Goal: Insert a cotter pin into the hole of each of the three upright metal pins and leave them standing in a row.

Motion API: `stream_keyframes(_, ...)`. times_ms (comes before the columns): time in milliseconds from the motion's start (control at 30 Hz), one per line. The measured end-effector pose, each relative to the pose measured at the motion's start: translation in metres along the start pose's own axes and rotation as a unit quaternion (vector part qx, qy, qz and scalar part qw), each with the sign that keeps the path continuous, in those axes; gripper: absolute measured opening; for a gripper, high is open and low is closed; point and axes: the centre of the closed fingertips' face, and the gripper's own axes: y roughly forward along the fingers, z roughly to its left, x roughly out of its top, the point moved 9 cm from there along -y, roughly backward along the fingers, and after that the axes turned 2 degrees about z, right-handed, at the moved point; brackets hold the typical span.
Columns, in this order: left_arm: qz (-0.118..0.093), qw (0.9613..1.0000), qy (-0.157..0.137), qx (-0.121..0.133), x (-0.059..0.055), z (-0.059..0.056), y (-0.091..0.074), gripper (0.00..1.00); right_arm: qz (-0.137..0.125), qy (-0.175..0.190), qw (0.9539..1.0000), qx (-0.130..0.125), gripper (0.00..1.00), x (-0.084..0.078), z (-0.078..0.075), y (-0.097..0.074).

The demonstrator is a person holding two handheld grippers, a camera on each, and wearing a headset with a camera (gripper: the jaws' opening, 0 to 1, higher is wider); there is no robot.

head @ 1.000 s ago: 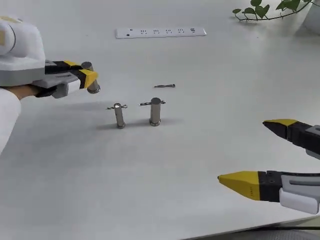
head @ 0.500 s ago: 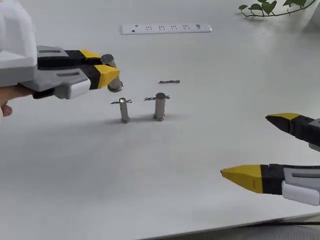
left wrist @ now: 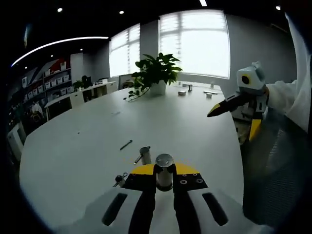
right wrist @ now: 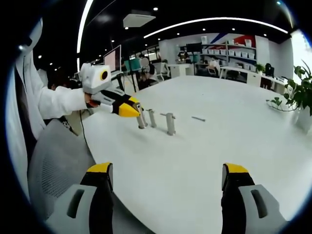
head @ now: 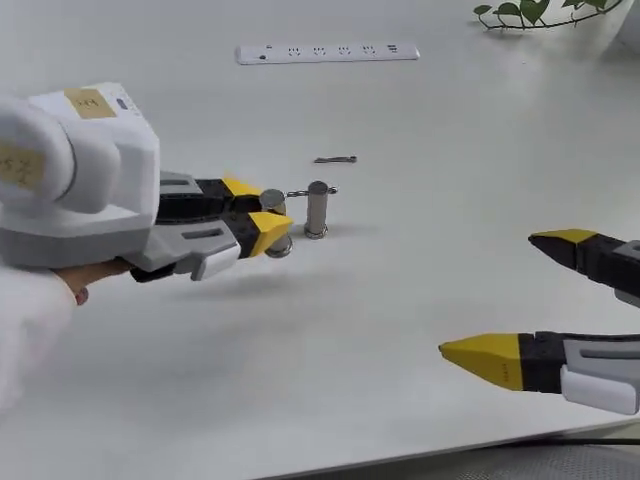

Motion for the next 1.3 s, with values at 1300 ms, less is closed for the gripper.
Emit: stream_keyframes(1300, 0.029, 0.9991, -0.007, -0.031, -0.035, -0.020, 0.031, 0.10, 0.013, 0.009, 0.9999, 0.001, 0.88, -0.003, 0.001, 0.002)
